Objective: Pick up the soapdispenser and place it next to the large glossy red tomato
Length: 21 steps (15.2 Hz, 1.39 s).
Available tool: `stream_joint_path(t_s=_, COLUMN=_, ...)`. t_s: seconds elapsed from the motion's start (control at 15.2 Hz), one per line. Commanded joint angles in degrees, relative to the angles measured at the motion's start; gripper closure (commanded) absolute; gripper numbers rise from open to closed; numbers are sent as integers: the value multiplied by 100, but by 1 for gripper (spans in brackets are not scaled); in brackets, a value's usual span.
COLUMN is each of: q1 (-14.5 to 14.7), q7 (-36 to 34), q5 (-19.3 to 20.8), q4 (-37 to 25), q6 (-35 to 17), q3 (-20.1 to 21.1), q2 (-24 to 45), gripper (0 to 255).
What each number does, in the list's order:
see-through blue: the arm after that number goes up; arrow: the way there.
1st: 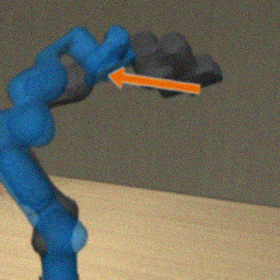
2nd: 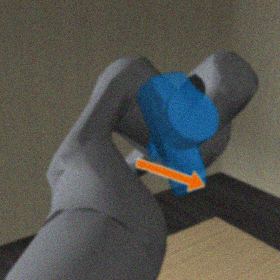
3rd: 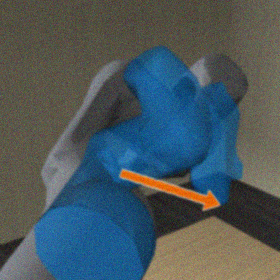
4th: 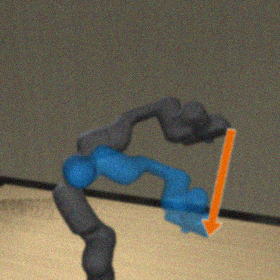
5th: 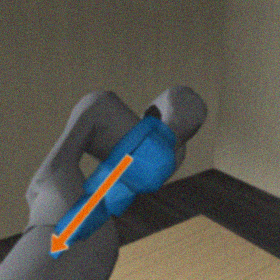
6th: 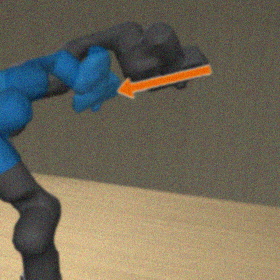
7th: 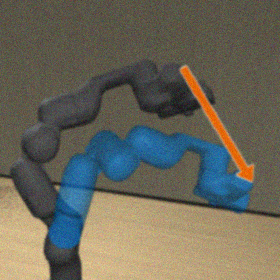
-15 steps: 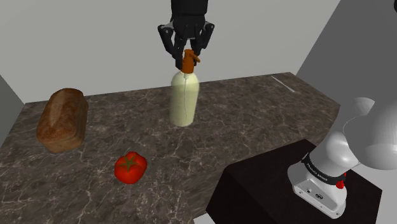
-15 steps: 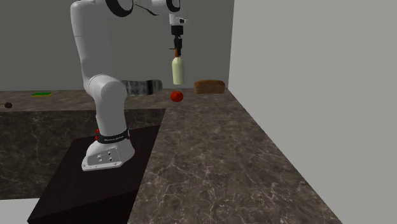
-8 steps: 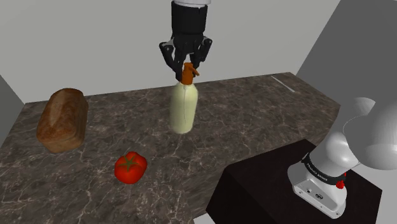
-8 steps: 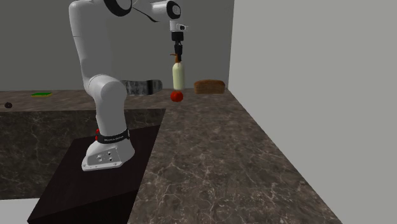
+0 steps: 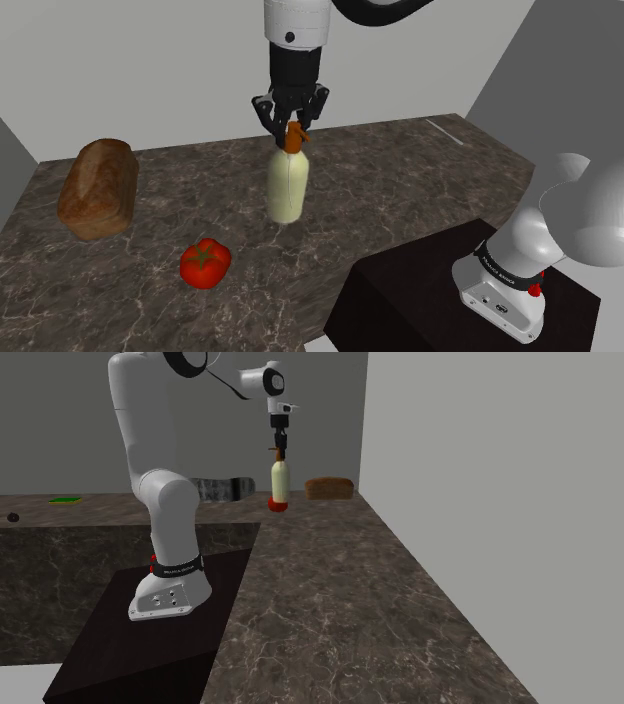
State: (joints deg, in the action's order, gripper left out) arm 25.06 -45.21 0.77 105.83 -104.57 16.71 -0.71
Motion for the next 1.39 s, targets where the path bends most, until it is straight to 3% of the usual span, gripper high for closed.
stream_joint_path(t_s=0.0, q1=4, q7=-12, q5=4, q4=132, q6=-149, q3=4, q2=13, gripper=255)
stream_joint_path(t_s=1.32, q1=20, q7=-118, q5=130, q4=1170, q6=-1522, q3=14, q2=365, gripper=255)
